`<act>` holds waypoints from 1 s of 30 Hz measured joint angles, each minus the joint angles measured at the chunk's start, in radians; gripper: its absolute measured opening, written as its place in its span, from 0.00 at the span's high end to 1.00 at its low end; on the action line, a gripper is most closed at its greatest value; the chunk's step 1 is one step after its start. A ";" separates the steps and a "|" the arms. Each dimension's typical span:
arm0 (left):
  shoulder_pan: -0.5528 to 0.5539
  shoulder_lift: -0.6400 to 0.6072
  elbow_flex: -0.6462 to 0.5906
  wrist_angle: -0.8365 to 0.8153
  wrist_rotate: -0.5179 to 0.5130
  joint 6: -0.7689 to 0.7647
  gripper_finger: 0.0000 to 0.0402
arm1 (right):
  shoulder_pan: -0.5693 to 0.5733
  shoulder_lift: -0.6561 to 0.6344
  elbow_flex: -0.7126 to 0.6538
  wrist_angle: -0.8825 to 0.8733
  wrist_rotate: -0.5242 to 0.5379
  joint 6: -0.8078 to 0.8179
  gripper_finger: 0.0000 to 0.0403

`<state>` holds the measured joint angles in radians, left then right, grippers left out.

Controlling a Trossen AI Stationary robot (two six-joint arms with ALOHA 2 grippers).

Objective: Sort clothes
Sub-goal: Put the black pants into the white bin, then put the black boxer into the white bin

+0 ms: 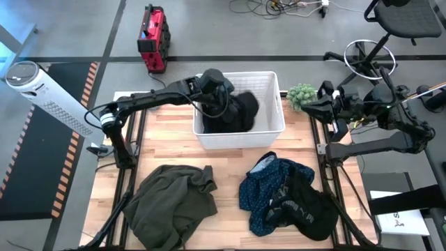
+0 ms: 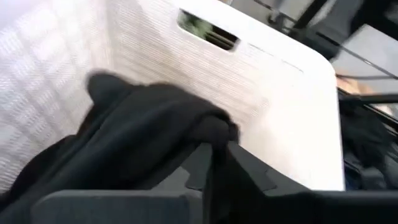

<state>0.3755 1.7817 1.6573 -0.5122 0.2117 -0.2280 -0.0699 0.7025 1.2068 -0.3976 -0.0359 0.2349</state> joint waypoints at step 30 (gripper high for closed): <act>-0.057 -0.107 0.499 -0.382 -0.178 0.094 0.41 | 0.175 0.050 -0.036 -0.655 -0.278 0.349 0.46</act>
<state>0.3187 1.6750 2.1561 -0.8944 0.0334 -0.1342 0.1053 0.7522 1.1707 -1.0526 -0.3144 0.5839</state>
